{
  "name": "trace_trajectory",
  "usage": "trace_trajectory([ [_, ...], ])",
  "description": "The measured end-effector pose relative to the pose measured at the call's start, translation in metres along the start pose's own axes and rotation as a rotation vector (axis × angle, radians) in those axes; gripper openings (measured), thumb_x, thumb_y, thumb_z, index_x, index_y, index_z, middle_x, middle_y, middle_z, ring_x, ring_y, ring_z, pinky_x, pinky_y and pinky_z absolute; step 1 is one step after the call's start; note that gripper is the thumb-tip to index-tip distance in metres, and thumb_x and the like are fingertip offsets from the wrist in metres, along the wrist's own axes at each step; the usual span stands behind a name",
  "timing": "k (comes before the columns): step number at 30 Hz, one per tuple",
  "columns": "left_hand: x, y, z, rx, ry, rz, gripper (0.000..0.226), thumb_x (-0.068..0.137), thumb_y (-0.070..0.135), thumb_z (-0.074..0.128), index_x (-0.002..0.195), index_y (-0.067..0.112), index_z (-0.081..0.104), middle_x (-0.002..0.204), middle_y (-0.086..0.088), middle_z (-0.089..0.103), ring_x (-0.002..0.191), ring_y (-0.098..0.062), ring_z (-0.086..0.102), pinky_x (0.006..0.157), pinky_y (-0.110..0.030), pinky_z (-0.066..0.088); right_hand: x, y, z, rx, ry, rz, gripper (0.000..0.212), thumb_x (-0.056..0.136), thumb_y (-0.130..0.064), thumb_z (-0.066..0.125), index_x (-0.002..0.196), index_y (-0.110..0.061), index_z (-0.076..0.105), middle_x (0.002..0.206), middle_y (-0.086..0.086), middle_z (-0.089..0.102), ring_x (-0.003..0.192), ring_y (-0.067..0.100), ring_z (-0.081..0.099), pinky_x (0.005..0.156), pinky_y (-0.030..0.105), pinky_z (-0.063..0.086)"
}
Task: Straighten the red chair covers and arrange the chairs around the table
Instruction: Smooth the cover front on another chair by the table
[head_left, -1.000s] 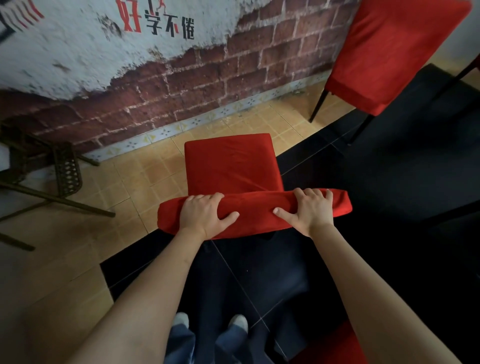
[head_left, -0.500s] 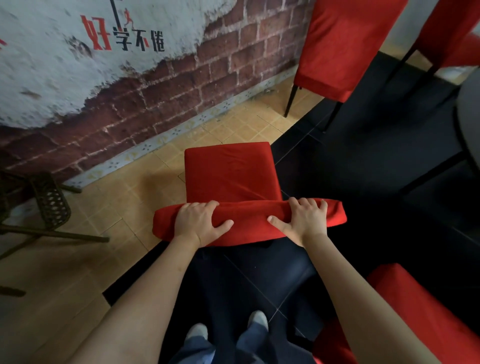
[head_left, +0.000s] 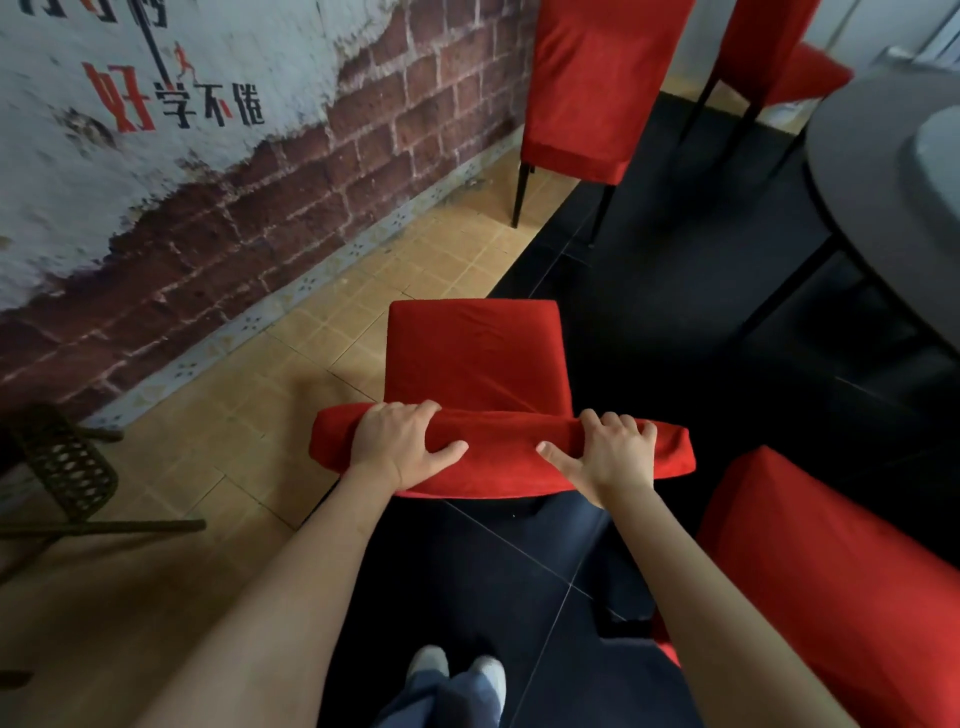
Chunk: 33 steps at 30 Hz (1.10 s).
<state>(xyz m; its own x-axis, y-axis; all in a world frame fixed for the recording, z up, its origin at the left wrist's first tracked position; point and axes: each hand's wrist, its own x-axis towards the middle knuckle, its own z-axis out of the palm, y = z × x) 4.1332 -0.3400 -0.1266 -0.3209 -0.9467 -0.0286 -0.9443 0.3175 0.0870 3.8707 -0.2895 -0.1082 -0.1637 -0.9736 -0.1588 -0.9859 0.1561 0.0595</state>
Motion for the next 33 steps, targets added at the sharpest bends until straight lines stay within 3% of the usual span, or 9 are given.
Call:
trace_trajectory([
  [10, -0.017, -0.013, -0.004, -0.014, 0.053, 0.101, 0.089, 0.07, 0.078, 0.018, 0.118, 0.019, 0.063, 0.094, -0.002, 0.071, 0.091, -0.021, 0.065, 0.09, -0.035, 0.044, -0.053, -0.018, 0.009, 0.039, -0.055, 0.115, 0.104, 0.063, -0.091, 0.0, 0.117, -0.02, 0.054, 0.111, 0.003, 0.062, 0.113, 0.028, 0.052, 0.101, 0.048, 0.032],
  [17, -0.018, -0.026, -0.002, 0.038, -0.009, 0.196, 0.074, 0.078, 0.078, 0.031, 0.12, 0.025, 0.06, 0.098, 0.003, 0.07, 0.094, -0.018, 0.064, 0.093, -0.034, 0.043, -0.079, -0.038, 0.013, 0.055, -0.057, 0.236, 0.102, 0.065, -0.089, 0.002, 0.121, -0.021, 0.054, 0.111, 0.002, 0.061, 0.114, 0.027, 0.051, 0.103, 0.048, 0.029],
  [24, -0.025, -0.038, -0.005, 0.036, -0.019, 0.309, 0.083, 0.073, 0.081, 0.014, 0.118, 0.028, 0.059, 0.097, 0.007, 0.069, 0.091, -0.015, 0.063, 0.091, -0.034, 0.043, -0.108, -0.064, 0.015, 0.079, -0.053, 0.373, 0.102, 0.066, -0.088, 0.004, 0.126, -0.021, 0.052, 0.116, 0.002, 0.06, 0.118, 0.026, 0.05, 0.107, 0.049, 0.026],
  [33, -0.018, -0.042, -0.007, 0.026, -0.012, 0.342, 0.083, 0.073, 0.082, 0.014, 0.118, 0.028, 0.059, 0.095, 0.006, 0.069, 0.089, -0.016, 0.063, 0.088, -0.034, 0.044, -0.103, -0.069, 0.007, 0.104, -0.059, 0.403, 0.092, 0.07, -0.087, 0.012, 0.119, -0.022, 0.054, 0.114, 0.001, 0.06, 0.115, 0.025, 0.051, 0.108, 0.049, 0.027],
])
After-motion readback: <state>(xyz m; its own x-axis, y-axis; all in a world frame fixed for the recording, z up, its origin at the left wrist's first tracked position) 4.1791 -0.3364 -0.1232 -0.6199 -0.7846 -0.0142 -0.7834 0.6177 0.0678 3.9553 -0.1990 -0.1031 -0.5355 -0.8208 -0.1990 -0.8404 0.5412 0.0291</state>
